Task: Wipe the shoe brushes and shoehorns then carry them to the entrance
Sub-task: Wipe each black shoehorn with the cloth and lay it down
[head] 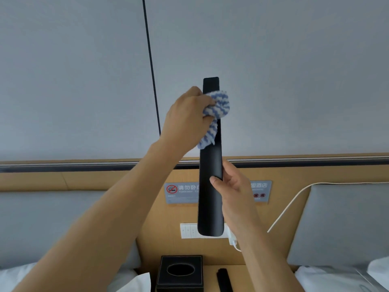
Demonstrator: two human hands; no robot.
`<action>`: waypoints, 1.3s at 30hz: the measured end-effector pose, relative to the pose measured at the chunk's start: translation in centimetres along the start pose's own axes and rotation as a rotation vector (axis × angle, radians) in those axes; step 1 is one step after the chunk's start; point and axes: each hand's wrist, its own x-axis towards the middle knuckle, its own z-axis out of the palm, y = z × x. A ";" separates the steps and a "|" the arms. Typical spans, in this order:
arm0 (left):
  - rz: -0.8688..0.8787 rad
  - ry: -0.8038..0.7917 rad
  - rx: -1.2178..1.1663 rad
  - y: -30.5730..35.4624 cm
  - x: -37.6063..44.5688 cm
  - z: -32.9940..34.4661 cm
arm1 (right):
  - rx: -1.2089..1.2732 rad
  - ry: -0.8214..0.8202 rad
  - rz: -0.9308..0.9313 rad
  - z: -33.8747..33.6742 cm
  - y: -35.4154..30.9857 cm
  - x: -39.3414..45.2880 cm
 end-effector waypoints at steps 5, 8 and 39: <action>0.010 -0.110 -0.084 0.8 -3.1 2.0 | 0.243 -0.038 0.023 0.1 0.1 0.3; 0.029 -0.164 -0.113 0.6 -4.3 2.5 | 0.402 -0.094 0.079 -0.2 0.6 0.3; -0.030 -0.123 0.146 -6.8 -11.8 2.3 | 0.811 0.249 0.285 -3.4 0.7 1.2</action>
